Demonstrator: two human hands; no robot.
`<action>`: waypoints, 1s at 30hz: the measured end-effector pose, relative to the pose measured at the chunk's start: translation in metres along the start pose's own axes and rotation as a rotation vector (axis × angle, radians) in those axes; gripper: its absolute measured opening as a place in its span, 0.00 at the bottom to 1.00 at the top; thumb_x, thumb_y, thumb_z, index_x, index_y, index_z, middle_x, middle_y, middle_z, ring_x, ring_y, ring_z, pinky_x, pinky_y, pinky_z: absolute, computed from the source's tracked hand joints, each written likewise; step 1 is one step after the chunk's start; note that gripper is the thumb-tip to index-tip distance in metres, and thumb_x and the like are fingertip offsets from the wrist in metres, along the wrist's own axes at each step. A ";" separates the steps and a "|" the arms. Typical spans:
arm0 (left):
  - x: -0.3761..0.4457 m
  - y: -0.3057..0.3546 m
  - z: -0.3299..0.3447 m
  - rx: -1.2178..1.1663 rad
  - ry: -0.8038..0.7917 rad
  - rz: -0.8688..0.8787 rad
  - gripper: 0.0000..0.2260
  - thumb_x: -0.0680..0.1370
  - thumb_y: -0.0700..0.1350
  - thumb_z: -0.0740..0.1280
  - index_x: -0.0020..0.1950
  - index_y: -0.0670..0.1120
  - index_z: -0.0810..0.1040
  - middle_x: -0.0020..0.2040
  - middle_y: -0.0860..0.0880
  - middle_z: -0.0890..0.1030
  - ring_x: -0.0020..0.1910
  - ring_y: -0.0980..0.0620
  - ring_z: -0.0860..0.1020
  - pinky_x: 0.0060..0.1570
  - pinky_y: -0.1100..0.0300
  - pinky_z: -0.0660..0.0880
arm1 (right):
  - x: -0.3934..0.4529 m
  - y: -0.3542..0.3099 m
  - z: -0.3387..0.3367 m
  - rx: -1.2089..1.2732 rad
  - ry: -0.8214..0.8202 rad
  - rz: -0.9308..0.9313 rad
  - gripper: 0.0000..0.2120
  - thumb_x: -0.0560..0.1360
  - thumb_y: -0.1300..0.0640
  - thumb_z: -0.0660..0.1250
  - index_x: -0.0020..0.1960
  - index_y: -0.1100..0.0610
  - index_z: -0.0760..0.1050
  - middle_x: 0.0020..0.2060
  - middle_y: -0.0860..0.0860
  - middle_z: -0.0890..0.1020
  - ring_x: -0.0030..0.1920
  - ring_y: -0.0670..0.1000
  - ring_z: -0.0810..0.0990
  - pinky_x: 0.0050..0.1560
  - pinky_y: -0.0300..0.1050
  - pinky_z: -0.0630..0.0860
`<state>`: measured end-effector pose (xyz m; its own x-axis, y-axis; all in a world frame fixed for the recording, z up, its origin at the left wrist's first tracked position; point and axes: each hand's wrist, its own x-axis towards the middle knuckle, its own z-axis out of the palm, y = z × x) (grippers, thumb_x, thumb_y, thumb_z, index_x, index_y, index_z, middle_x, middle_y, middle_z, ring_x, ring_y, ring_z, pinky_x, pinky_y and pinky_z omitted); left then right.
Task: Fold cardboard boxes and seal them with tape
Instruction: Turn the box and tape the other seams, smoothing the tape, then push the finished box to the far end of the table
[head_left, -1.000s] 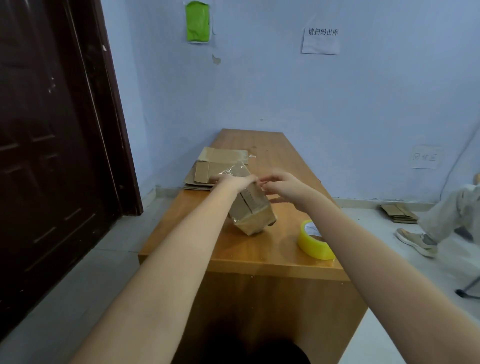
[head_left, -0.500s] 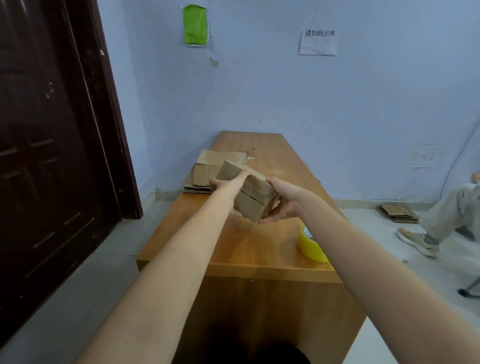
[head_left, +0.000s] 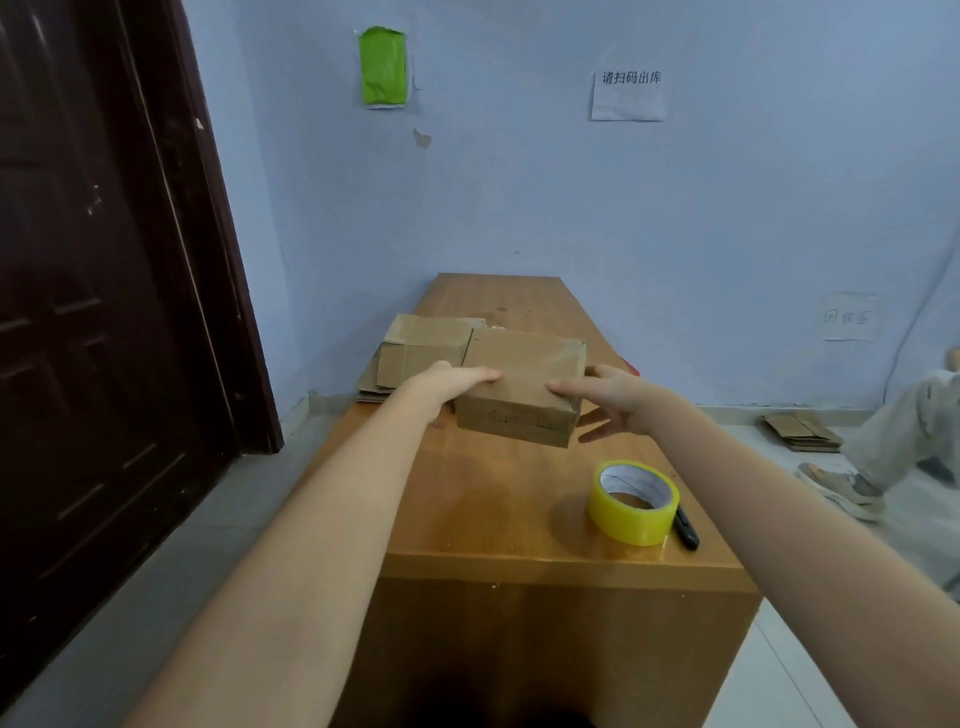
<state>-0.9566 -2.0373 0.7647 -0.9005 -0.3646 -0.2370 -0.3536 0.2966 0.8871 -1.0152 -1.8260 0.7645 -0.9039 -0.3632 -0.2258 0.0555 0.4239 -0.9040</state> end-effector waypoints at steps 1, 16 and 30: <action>0.001 0.004 0.002 -0.002 -0.002 0.024 0.42 0.68 0.60 0.73 0.74 0.44 0.60 0.70 0.45 0.68 0.64 0.43 0.71 0.63 0.43 0.70 | 0.002 0.000 -0.006 -0.003 0.023 -0.031 0.40 0.68 0.48 0.76 0.73 0.55 0.59 0.64 0.55 0.73 0.55 0.58 0.79 0.48 0.56 0.81; 0.073 0.008 0.095 -0.054 -0.001 0.236 0.33 0.69 0.47 0.76 0.69 0.42 0.66 0.66 0.44 0.74 0.63 0.45 0.73 0.63 0.51 0.72 | 0.067 0.048 -0.046 -0.102 0.392 -0.269 0.31 0.71 0.60 0.74 0.69 0.57 0.64 0.65 0.54 0.73 0.65 0.55 0.72 0.56 0.48 0.73; 0.210 0.001 0.137 0.332 0.094 0.235 0.22 0.77 0.53 0.67 0.66 0.42 0.69 0.63 0.44 0.76 0.61 0.45 0.74 0.53 0.56 0.71 | 0.206 0.084 -0.073 -0.293 0.395 -0.165 0.29 0.72 0.53 0.72 0.70 0.54 0.65 0.65 0.52 0.75 0.63 0.54 0.74 0.59 0.51 0.75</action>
<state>-1.1805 -1.9924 0.6617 -0.9450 -0.3271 0.0077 -0.2171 0.6443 0.7334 -1.2275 -1.8045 0.6685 -0.9849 -0.1282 0.1167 -0.1716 0.6226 -0.7635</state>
